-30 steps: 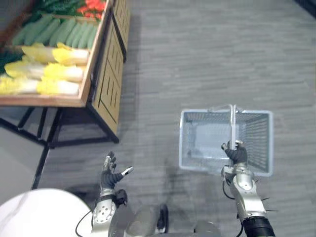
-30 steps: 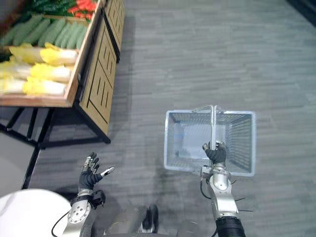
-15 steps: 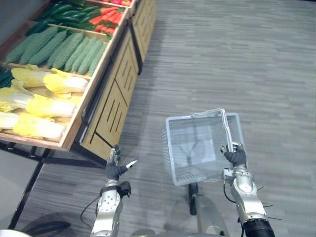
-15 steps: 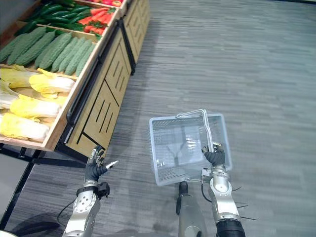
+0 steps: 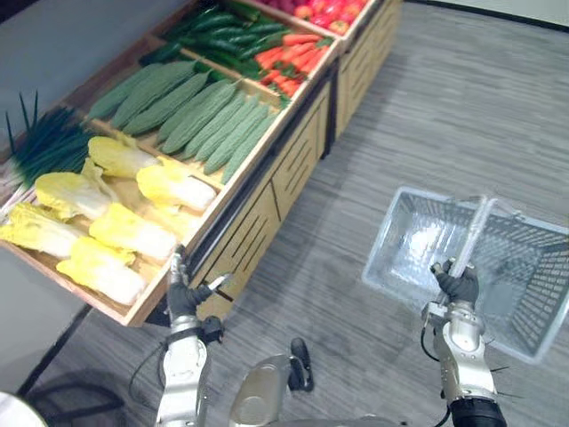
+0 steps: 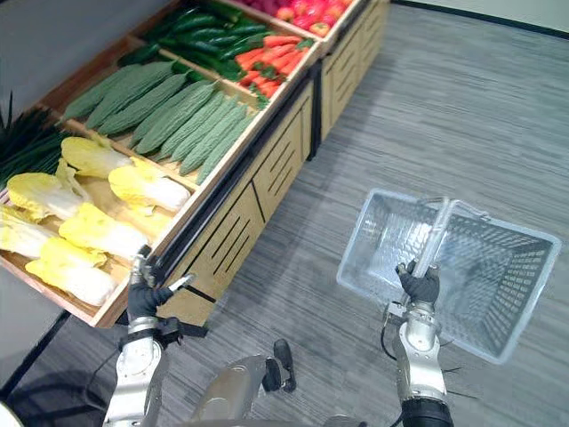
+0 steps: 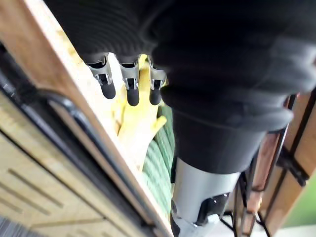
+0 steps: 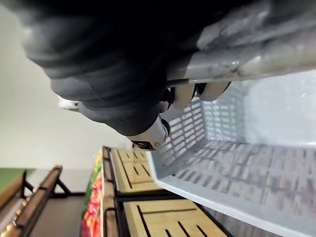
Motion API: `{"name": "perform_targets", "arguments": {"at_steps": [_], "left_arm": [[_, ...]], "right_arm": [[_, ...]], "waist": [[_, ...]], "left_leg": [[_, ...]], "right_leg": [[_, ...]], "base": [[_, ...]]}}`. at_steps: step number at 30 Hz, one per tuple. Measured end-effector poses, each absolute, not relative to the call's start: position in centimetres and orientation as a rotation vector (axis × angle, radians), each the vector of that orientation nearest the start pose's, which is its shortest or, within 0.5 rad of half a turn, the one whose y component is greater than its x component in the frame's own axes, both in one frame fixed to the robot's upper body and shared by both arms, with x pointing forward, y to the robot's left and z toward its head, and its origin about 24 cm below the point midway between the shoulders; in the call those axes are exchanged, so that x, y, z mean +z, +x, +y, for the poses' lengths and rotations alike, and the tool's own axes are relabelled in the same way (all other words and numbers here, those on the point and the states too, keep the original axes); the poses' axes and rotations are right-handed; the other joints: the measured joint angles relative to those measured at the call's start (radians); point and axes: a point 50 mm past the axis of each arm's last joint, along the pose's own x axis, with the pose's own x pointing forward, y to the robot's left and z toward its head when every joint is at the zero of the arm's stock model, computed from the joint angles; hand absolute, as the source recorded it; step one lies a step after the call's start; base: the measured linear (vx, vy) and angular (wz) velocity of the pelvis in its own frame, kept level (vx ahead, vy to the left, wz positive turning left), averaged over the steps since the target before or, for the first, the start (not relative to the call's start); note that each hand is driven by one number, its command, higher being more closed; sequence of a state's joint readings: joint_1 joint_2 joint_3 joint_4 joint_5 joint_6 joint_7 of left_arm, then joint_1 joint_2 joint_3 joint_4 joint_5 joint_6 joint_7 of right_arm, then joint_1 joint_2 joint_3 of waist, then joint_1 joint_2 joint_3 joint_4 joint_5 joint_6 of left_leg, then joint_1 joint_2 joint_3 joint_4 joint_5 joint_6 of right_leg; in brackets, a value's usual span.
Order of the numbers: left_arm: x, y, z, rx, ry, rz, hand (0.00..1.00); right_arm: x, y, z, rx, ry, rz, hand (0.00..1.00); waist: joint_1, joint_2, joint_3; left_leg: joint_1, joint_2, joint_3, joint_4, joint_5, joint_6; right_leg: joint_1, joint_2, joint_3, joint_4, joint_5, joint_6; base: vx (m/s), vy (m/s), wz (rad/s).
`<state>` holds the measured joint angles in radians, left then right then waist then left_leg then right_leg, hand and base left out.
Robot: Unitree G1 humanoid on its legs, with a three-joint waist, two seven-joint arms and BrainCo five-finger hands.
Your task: Pick vegetable in the basket
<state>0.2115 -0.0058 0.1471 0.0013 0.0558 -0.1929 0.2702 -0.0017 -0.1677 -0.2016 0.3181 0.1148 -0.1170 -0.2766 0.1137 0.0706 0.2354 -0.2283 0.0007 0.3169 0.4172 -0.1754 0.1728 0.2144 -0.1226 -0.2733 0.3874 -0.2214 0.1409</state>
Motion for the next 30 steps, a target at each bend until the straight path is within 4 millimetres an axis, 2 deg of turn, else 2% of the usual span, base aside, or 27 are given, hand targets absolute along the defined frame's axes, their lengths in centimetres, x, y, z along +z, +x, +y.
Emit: {"name": "perform_targets", "arguments": {"at_steps": [1,2,3,4,6,8,9,10,11,12,13,14,15,16,19,23,24,25,26,27,28,30], "left_arm": [[1.6,19.7,21.1,0.475,0.089,0.004,0.00],[1.9,19.7,21.4,0.497,0.098,-0.010,0.00],[2.1,19.6,21.5,0.510,0.100,-0.018,0.00],[2.3,19.7,21.4,0.515,0.100,-0.025,0.00],[3.0,19.9,20.7,0.503,0.107,-0.054,0.00],[3.6,20.1,20.2,0.485,0.110,-0.081,0.00],[3.9,20.3,19.8,0.470,0.118,-0.096,0.00],[4.1,20.6,19.3,0.446,0.140,-0.109,0.00],[4.2,20.7,19.2,0.438,0.148,-0.114,0.00],[4.3,20.9,19.1,0.429,0.169,-0.122,0.00],[4.1,20.9,18.7,0.424,0.164,-0.111,0.00],[4.3,21.0,18.2,0.405,0.161,-0.117,0.00],[4.4,21.0,18.1,0.401,0.174,-0.123,0.00],[4.5,21.1,18.2,0.401,0.196,-0.128,0.00],[5.4,22.1,17.9,0.390,0.226,-0.170,0.00],[6.3,23.2,17.9,0.378,0.264,-0.209,0.00],[6.5,23.5,18.1,0.374,0.281,-0.219,0.00],[6.6,23.8,18.1,0.370,0.287,-0.222,0.00],[6.8,24.2,18.1,0.366,0.291,-0.228,0.00],[7.0,24.6,18.0,0.363,0.291,-0.235,0.00],[7.0,24.8,18.1,0.359,0.296,-0.238,0.00],[7.0,25.2,18.0,0.350,0.303,-0.233,0.00]], "right_arm": [[-1.2,23.0,-25.1,-0.511,-0.063,0.191,1.00],[-1.8,22.6,-25.1,-0.506,-0.062,0.227,1.00],[-2.2,22.0,-25.2,-0.505,-0.067,0.246,1.00],[-2.4,21.8,-25.2,-0.504,-0.069,0.254,1.00],[-2.6,20.4,-25.4,-0.507,-0.076,0.260,1.00],[-2.2,19.3,-25.2,-0.512,-0.065,0.241,1.00],[-2.0,18.5,-25.0,-0.517,-0.055,0.229,1.00],[-2.0,17.5,-25.1,-0.534,-0.051,0.231,1.00],[-2.1,17.1,-25.2,-0.546,-0.045,0.237,1.00],[-2.7,16.1,-25.5,-0.578,-0.039,0.264,1.00],[-3.1,15.7,-25.7,-0.573,-0.045,0.293,1.00],[-3.6,15.0,-25.8,-0.577,-0.043,0.326,1.00],[-3.6,14.8,-25.7,-0.581,-0.036,0.323,1.00],[-3.1,14.9,-26.0,-0.598,-0.027,0.297,1.00],[-3.1,14.2,-26.8,-0.608,-0.050,0.305,1.00],[-3.5,13.5,-26.7,-0.618,-0.018,0.324,1.00],[-3.6,13.4,-26.7,-0.625,-0.004,0.325,1.00],[-3.6,13.3,-26.5,-0.627,0.005,0.327,1.00],[-3.7,13.3,-26.6,-0.633,0.015,0.327,1.00],[-3.8,13.1,-26.9,-0.643,0.018,0.332,1.00],[-3.8,13.2,-26.8,-0.639,0.018,0.332,1.00],[-3.9,13.3,-26.5,-0.624,0.022,0.335,1.00]], "waist": [[-0.004,-0.002,0.001],[-0.022,-0.007,0.002],[-0.040,-0.010,0.002],[-0.047,-0.010,0.003],[-0.054,-0.012,0.003],[-0.061,-0.015,0.000],[-0.077,-0.020,-0.004],[-0.080,-0.043,-0.016],[-0.081,-0.059,-0.023],[-0.096,-0.094,-0.037],[-0.098,-0.081,-0.043],[-0.083,-0.062,-0.061],[-0.077,-0.057,-0.065],[-0.073,-0.050,-0.068],[-0.075,-0.049,-0.069],[-0.084,-0.054,-0.073],[-0.102,-0.058,-0.073],[-0.106,-0.062,-0.073],[-0.112,-0.069,-0.073],[-0.119,-0.066,-0.074],[-0.124,-0.067,-0.075],[-0.127,-0.071,-0.080]], "left_leg": [[0.021,-0.008,-0.030,-0.003,-0.017,-0.005],[0.058,-0.027,-0.093,-0.011,-0.040,-0.007],[0.095,-0.044,-0.156,-0.026,-0.048,-0.003],[0.114,-0.050,-0.189,-0.034,-0.049,-0.003],[0.178,-0.056,-0.307,-0.060,-0.059,-0.017],[0.199,-0.057,-0.397,-0.061,-0.066,-0.032],[0.207,-0.058,-0.473,-0.052,-0.077,-0.051],[0.204,-0.073,-0.545,-0.020,-0.094,-0.082],[0.196,-0.083,-0.566,0.000,-0.107,-0.102],[0.177,-0.102,-0.577,0.046,-0.145,-0.143],[0.174,-0.080,-0.577,0.060,-0.161,-0.153],[0.171,-0.039,-0.570,0.059,-0.163,-0.159],[0.169,-0.026,-0.565,0.050,-0.161,-0.163],[0.163,-0.003,-0.560,0.010,-0.143,-0.191],[0.147,0.023,-0.561,-0.035,-0.114,-0.216],[0.134,0.030,-0.552,-0.073,-0.088,-0.214],[0.118,0.064,-0.475,-0.096,-0.087,-0.187],[0.117,0.088,-0.415,-0.114,-0.082,-0.183],[0.116,0.117,-0.327,-0.144,-0.063,-0.196],[0.114,0.136,-0.284,-0.167,-0.024,-0.204],[0.116,0.138,-0.276,-0.196,0.009,-0.223],[0.116,0.135,-0.266,-0.233,0.037,-0.230]], "right_leg": [[-0.040,-0.013,0.013,0.128,0.021,0.040],[-0.129,-0.025,0.057,0.371,0.029,0.083],[-0.203,-0.016,0.095,0.509,-0.006,0.044],[-0.232,-0.012,0.102,0.535,-0.017,0.026],[-0.339,0.008,0.120,0.472,-0.062,-0.047],[-0.396,0.028,0.164,0.368,-0.079,-0.076],[-0.424,0.050,0.227,0.261,-0.078,-0.077],[-0.439,0.058,0.326,0.122,-0.056,-0.073],[-0.436,0.049,0.355,0.067,-0.030,-0.075],[-0.417,0.019,0.360,0.030,0.078,-0.024],[-0.405,0.024,0.309,0.044,0.067,-0.038],[-0.392,0.036,0.259,0.035,0.057,-0.054],[-0.392,0.041,0.244,0.033,0.054,-0.059],[-0.391,0.044,0.210,0.027,0.053,-0.071],[-0.370,0.050,0.154,-0.008,0.063,-0.088],[-0.355,0.031,0.097,-0.020,0.063,-0.094],[-0.356,0.015,0.066,-0.025,0.067,-0.099],[-0.357,0.007,0.056,-0.026,0.069,-0.100],[-0.361,-0.005,0.040,-0.030,0.072,-0.101],[-0.362,-0.008,0.027,-0.039,0.077,-0.100],[-0.365,-0.002,0.024,-0.049,0.084,-0.098],[-0.375,-0.001,0.029,-0.068,0.094,-0.094]], "base": [[0.44,0.036,0.92],[0.49,-0.045,1.38],[0.47,-0.078,1.53],[0.45,-0.115,1.64],[0.36,-0.142,1.51],[0.34,-0.208,1.56],[0.40,-0.314,2.33],[0.31,-0.301,2.19],[0.28,-0.355,2.31],[0.21,-0.303,1.71],[0.25,-0.349,1.70],[0.24,-0.303,0.92],[0.23,-0.329,0.83],[0.13,-0.254,0.53],[0.00,-0.179,0.52],[-0.07,-0.066,0.54],[-0.11,-0.052,0.68],[-0.11,-0.059,0.72],[-0.09,-0.039,0.55],[-0.08,-0.036,0.46],[-0.05,-0.013,0.23],[-0.02,0.000,0.02]]}}
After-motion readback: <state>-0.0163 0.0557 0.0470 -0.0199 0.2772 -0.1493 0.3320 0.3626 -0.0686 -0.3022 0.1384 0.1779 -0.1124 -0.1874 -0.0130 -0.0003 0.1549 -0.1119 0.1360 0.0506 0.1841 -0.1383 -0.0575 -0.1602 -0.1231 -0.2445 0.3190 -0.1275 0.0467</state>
